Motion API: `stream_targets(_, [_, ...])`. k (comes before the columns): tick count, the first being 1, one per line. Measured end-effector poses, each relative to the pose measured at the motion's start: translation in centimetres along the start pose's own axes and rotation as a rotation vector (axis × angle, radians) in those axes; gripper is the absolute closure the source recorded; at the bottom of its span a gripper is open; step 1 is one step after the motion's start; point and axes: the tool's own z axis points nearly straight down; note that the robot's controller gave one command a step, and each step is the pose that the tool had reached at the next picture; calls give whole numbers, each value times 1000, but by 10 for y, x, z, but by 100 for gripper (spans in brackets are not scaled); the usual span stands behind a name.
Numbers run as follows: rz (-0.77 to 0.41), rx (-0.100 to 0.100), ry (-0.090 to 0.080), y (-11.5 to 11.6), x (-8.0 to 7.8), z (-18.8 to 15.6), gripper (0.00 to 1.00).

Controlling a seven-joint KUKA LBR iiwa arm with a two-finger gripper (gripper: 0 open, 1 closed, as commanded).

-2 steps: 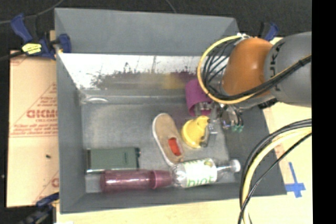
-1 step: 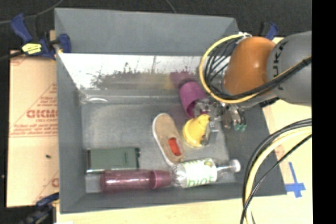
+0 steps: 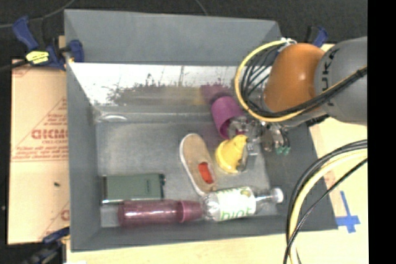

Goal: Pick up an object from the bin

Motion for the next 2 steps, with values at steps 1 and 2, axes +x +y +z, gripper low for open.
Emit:
stream_targets(1, [-2,0,0,0,0,0,100])
stream_targets(2, [-3,0,0,0,0,0,100])
